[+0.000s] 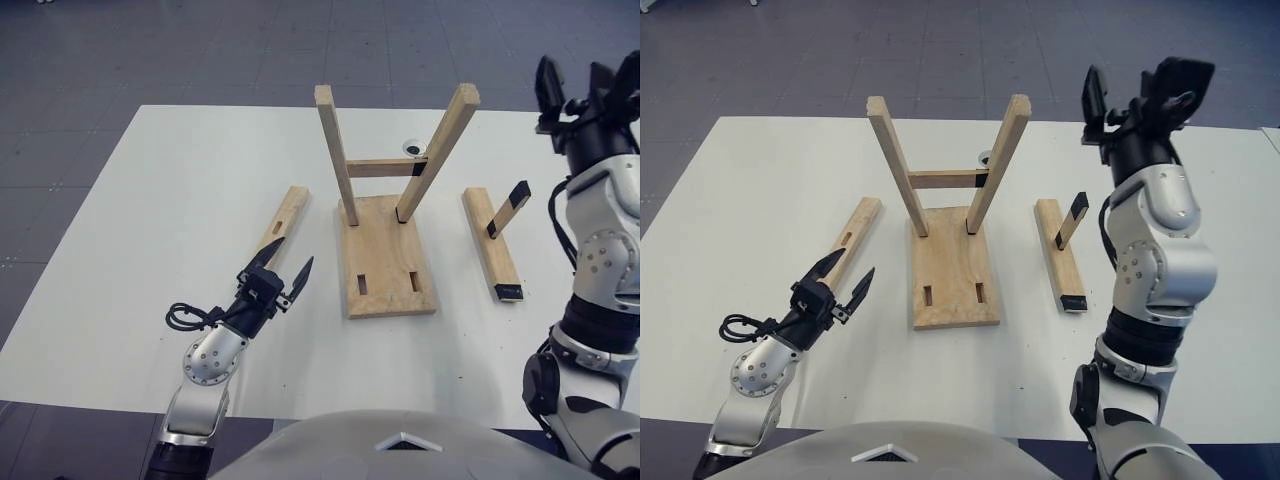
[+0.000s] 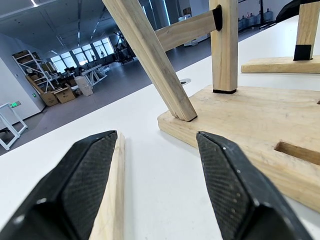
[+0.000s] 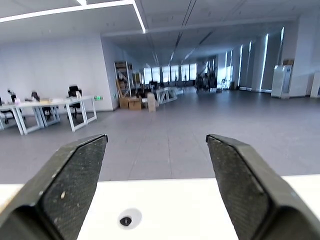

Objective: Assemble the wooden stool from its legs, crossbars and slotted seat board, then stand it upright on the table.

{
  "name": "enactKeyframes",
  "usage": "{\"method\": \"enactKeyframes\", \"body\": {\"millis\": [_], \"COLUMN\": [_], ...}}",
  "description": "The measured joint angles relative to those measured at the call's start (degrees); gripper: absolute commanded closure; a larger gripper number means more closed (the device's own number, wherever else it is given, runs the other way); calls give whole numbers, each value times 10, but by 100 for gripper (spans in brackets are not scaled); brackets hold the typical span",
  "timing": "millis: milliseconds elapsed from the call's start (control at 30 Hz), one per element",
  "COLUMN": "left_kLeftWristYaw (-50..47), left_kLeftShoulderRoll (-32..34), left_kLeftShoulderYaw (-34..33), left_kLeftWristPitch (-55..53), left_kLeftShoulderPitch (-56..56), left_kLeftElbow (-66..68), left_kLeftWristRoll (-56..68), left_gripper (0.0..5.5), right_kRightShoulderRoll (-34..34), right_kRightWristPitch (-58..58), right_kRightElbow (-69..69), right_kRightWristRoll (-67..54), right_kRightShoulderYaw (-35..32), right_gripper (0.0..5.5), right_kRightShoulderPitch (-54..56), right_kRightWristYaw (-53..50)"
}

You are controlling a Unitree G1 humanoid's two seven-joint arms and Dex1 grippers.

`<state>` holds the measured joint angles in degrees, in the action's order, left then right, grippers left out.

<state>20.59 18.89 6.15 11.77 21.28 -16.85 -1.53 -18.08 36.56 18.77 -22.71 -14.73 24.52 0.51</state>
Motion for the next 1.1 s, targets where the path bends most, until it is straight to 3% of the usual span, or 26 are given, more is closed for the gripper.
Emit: {"method": "enactKeyframes", "body": {"millis": [300,533,767,933,1100], "left_kLeftWristYaw": [0,0,1,3,3], "left_kLeftShoulderRoll": [0,0,1,2,6], "left_kLeftShoulderYaw": [3,3,3,1,-1], "left_kLeftWristPitch": [0,1,1,1,1], "left_kLeftShoulderPitch": [0,6,9,7,5], "left_kLeftElbow": [0,0,0,1,1], "left_kLeftWristRoll": [0,0,0,1,1], "left_gripper": [254,254,254,254,254], "right_kRightShoulderRoll": [7,16,26,23,50], "right_kRightWristPitch": [-26,-41,-48,-114,-6], "right_kRightElbow": [-36,51,-90,-162,-121], "right_kRightWristRoll": [22,-7,26,0,-69], "right_kRightShoulderYaw": [2,-13,19,-20,-27], "right_gripper": [185,185,185,185,185], "right_kRightShoulderPitch": [4,95,-70,-70,-64], "right_kRightWristYaw": [8,-1,35,71,52]}}
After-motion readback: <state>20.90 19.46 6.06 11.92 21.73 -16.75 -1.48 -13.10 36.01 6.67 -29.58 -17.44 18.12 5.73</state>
